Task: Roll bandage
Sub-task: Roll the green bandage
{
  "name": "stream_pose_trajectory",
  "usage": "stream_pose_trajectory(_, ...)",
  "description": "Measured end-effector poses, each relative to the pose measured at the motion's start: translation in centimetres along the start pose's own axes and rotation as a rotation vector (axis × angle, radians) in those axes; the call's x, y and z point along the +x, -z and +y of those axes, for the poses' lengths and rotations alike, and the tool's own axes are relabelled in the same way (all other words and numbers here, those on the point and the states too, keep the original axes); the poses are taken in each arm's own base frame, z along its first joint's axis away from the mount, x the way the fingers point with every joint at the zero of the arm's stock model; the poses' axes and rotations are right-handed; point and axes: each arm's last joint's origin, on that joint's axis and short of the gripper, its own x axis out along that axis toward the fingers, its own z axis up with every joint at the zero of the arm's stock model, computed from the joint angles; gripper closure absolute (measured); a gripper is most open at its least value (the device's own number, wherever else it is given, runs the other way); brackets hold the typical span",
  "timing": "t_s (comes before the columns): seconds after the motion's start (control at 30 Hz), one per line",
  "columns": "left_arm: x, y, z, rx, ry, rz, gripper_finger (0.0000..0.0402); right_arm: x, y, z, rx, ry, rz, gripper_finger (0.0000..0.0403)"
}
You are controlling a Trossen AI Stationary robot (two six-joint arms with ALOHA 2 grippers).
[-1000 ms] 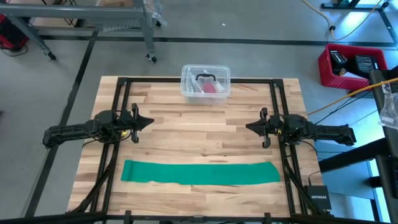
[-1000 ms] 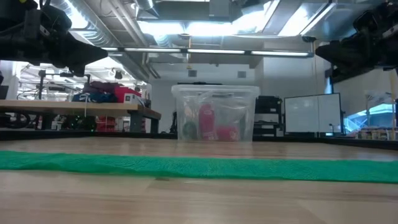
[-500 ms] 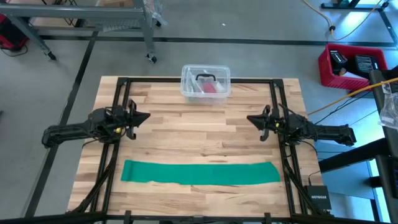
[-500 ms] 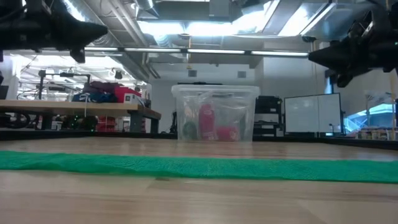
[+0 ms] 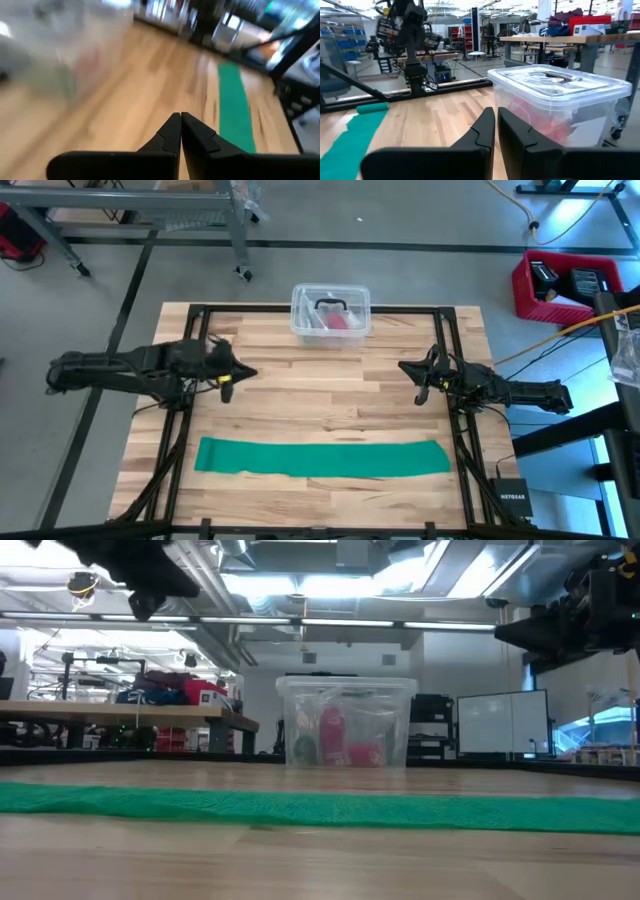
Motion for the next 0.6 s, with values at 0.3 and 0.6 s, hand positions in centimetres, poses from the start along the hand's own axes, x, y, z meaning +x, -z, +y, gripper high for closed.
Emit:
stream_pose_trajectory(0.3, 0.6, -0.2, -3.2, -0.464, -0.132, 0.494, 0.0396, 0.0, 0.2, 0.1, -0.007, -0.02, 0.018, 0.0377)
stream_pose_trajectory(0.6, 0.6, 4.4, -6.6, -0.751, -0.375, 0.923, 0.0396, 0.0, 0.2, 0.1, -0.007, -0.046, 0.021, 0.0377)
